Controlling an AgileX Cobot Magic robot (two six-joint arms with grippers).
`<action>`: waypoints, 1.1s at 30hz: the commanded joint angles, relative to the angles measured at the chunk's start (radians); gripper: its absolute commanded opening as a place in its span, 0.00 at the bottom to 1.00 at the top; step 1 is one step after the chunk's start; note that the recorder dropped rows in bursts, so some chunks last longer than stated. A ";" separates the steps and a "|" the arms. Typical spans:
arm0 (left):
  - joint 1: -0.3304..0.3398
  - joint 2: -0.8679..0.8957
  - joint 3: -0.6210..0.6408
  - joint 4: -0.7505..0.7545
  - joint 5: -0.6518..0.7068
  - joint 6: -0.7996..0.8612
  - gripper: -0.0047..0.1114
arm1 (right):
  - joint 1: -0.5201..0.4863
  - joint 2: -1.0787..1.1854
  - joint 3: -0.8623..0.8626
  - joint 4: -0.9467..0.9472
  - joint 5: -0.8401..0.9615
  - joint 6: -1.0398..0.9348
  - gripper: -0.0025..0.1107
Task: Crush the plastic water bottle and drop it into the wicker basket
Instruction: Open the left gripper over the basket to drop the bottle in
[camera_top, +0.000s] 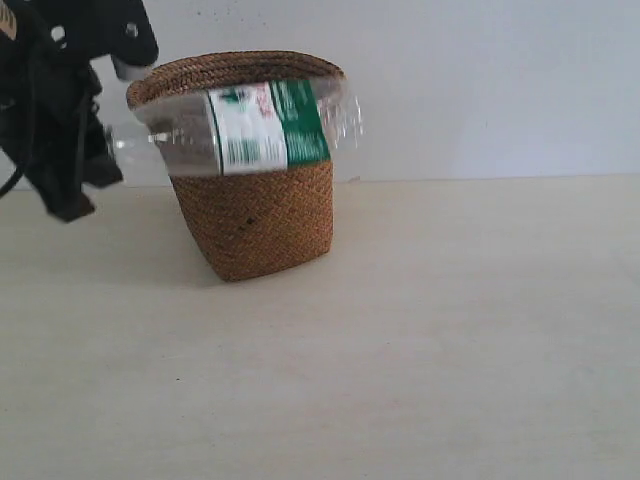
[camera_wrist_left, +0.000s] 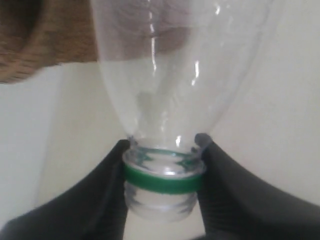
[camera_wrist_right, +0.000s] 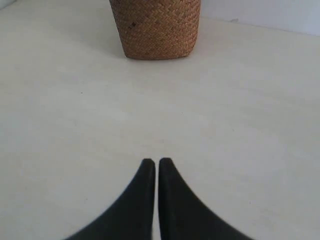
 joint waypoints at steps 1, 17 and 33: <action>-0.002 -0.003 -0.054 0.432 -0.344 -0.383 0.09 | 0.001 -0.004 0.003 -0.002 -0.009 -0.003 0.02; 0.019 0.199 -0.485 0.544 -0.093 -0.481 0.67 | 0.001 -0.004 0.003 -0.004 -0.011 -0.003 0.02; 0.019 0.206 -0.485 0.394 0.076 -0.451 0.62 | 0.001 -0.004 0.003 -0.006 -0.013 -0.003 0.02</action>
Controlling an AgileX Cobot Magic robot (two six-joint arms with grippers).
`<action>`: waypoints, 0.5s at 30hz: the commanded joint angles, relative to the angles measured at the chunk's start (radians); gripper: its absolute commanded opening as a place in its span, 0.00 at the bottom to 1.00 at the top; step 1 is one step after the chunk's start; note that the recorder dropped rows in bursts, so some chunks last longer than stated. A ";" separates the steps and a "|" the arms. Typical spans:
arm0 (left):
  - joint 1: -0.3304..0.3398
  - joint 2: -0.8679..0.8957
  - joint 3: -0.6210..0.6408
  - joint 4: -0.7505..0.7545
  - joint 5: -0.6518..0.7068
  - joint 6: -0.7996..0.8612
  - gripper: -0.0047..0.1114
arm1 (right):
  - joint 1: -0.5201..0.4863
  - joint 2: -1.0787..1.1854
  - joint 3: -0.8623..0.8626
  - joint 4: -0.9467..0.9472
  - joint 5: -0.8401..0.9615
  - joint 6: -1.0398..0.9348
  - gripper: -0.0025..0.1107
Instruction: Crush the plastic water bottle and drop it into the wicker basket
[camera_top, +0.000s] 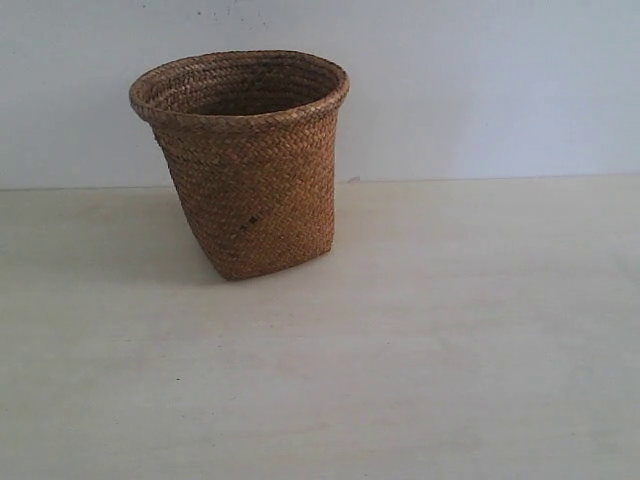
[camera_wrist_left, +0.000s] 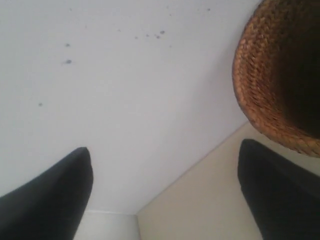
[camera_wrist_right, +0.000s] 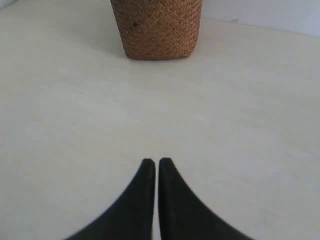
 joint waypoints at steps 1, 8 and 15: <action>-0.005 -0.002 -0.008 -0.109 0.093 0.005 0.58 | 0.001 -0.004 0.003 -0.006 -0.008 -0.003 0.02; -0.005 -0.002 -0.008 -0.252 0.119 -0.026 0.24 | 0.001 -0.004 0.003 -0.008 0.003 -0.003 0.02; -0.005 -0.002 -0.008 -0.283 0.112 -0.026 0.07 | 0.001 -0.004 0.003 -0.008 0.003 -0.003 0.02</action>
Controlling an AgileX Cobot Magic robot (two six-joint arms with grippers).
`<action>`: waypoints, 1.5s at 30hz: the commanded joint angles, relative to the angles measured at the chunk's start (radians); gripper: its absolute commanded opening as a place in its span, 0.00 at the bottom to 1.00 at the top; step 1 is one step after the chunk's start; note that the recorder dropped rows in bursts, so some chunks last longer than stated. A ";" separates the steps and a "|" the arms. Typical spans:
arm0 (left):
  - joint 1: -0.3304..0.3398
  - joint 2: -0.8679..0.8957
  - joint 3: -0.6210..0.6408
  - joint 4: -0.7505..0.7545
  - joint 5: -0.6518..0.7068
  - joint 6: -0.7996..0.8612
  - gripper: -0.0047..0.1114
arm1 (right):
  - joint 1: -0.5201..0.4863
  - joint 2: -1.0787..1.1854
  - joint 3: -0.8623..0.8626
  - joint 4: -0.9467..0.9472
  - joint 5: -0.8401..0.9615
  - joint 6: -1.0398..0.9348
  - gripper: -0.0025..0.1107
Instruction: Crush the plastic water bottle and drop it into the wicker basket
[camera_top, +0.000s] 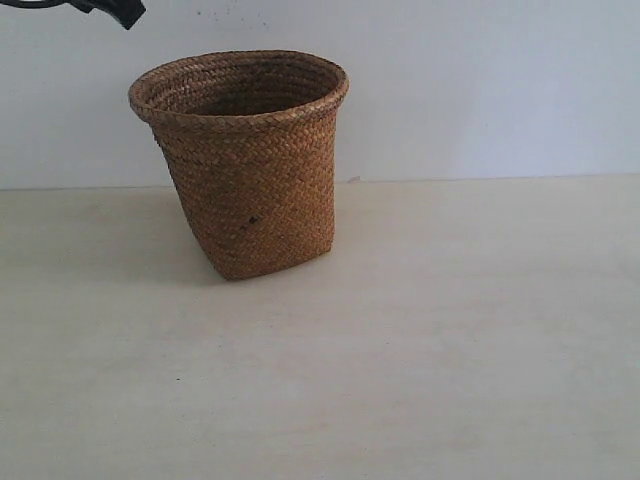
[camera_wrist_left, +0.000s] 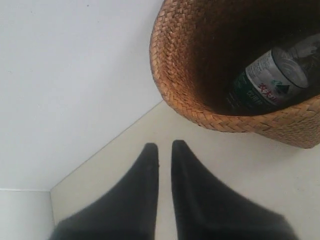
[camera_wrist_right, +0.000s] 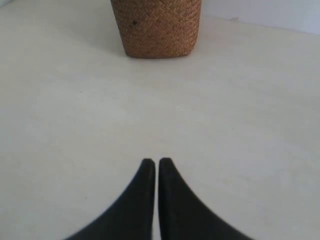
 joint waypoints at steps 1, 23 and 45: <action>-0.005 -0.002 -0.008 -0.016 -0.014 -0.016 0.07 | 0.001 -0.004 0.003 -0.008 -0.001 -0.003 0.02; -0.003 -0.002 -0.008 -0.030 -0.043 -0.016 0.07 | 0.001 -0.004 0.003 -0.008 -0.001 -0.003 0.02; 0.022 -0.687 0.501 -0.250 -0.372 -0.204 0.07 | 0.001 -0.004 0.003 -0.008 -0.001 -0.003 0.02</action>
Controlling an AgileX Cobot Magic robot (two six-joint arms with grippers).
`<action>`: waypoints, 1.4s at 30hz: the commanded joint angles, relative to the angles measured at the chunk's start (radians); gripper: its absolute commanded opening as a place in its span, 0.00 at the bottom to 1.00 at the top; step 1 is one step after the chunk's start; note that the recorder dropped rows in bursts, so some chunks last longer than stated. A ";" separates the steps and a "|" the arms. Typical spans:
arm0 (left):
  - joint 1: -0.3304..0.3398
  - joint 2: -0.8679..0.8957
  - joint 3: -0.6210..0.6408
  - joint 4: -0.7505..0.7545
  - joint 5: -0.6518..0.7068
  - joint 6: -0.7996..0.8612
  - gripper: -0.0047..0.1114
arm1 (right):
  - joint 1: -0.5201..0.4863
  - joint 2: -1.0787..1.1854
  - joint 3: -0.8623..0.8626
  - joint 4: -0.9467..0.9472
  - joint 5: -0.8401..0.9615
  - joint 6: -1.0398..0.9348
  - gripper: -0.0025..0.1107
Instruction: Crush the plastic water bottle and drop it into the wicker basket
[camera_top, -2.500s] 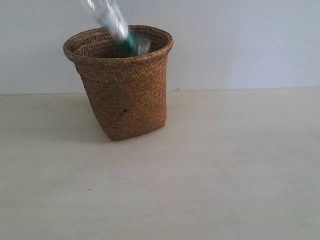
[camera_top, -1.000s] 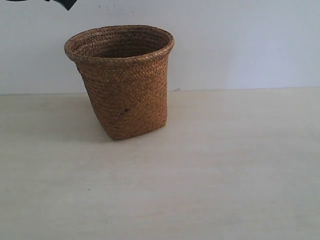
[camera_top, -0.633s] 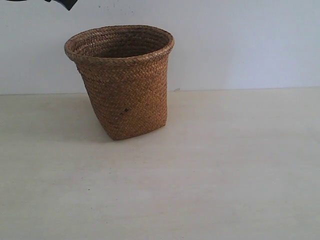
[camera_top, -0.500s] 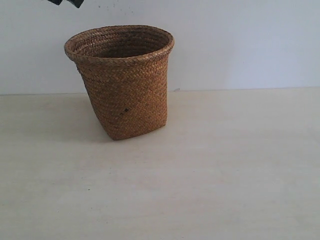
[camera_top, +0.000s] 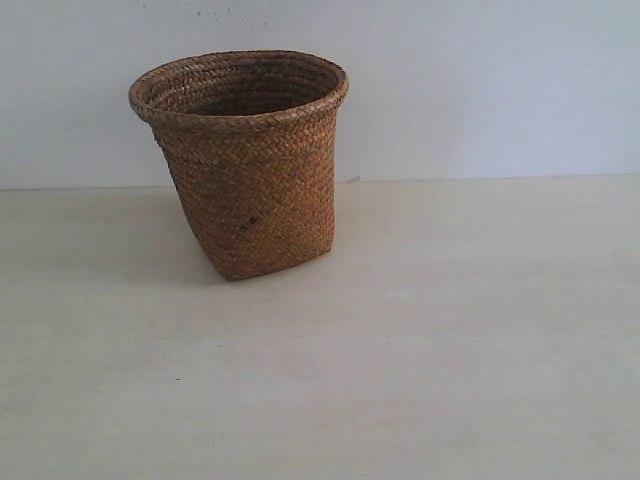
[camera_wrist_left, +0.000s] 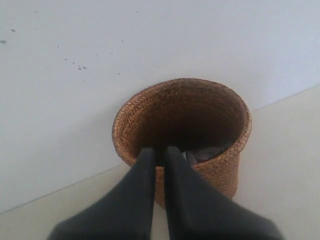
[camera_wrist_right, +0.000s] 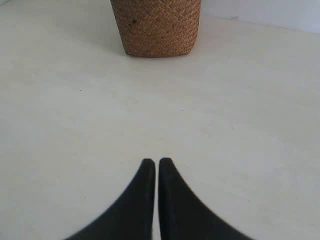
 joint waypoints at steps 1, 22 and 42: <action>0.024 -0.188 0.157 -0.009 -0.091 -0.018 0.07 | 0.001 -0.004 0.003 -0.007 -0.003 -0.003 0.02; 0.173 -0.794 0.945 -0.022 -0.441 -0.269 0.07 | 0.001 -0.004 0.003 -0.007 -0.003 -0.003 0.02; 0.378 -1.077 1.433 -0.062 -0.708 -0.321 0.07 | 0.001 -0.004 0.003 -0.006 -0.003 -0.003 0.02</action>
